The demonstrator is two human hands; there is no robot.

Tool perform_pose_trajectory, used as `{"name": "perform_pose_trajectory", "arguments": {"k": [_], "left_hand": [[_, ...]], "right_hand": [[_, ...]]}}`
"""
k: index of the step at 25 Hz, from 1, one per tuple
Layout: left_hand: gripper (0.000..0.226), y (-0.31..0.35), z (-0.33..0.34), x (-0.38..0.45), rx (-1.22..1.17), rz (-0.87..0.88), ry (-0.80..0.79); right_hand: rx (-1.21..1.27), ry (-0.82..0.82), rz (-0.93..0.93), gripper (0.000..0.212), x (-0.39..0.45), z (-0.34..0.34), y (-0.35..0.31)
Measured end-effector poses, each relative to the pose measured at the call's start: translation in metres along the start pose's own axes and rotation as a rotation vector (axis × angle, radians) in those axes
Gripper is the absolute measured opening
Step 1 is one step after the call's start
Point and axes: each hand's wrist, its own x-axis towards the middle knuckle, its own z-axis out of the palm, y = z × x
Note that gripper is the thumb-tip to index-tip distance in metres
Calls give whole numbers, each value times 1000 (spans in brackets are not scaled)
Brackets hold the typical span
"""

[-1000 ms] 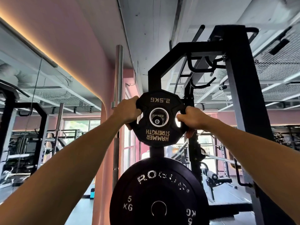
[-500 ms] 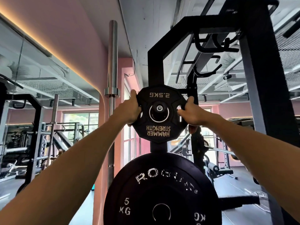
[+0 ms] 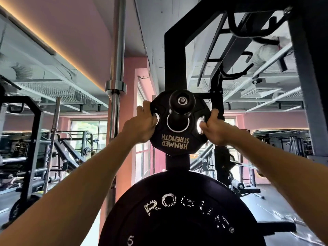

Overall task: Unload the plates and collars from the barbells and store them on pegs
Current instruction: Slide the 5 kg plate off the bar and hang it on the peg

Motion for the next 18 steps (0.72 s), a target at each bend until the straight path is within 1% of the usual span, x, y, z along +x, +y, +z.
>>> {"name": "perform_pose_trajectory", "arguments": {"k": [2, 3, 5, 6, 7, 10, 12, 15, 18], "left_hand": [[29, 4, -6, -2, 23, 13, 23], [31, 8, -9, -4, 56, -7, 15], [38, 17, -16, -11, 157, -59, -40], [45, 21, -18, -14, 183, -90, -66], [53, 25, -20, -17, 194, -122, -95], [72, 35, -30, -30, 230, -144, -230], [75, 40, -42, -45, 199, -137, -295], [78, 50, -59, -68, 159, -156, -354], [75, 75, -74, -98, 156, -160, -402]], "right_hand": [[15, 20, 2, 49, 2, -3, 1], [20, 20, 15, 48, -1, -5, -1], [40, -1, 95, 38, -9, -6, -8], [43, -12, 127, 35, -12, -5, -10], [33, -16, 142, 36, -18, -6, -14], [0, -20, 77, 59, -31, -9, -9], [-46, -39, 28, 71, -48, -11, -1], [-73, -77, -13, 72, -83, -24, 3], [-110, -99, -80, 83, -117, -44, 15]]}}
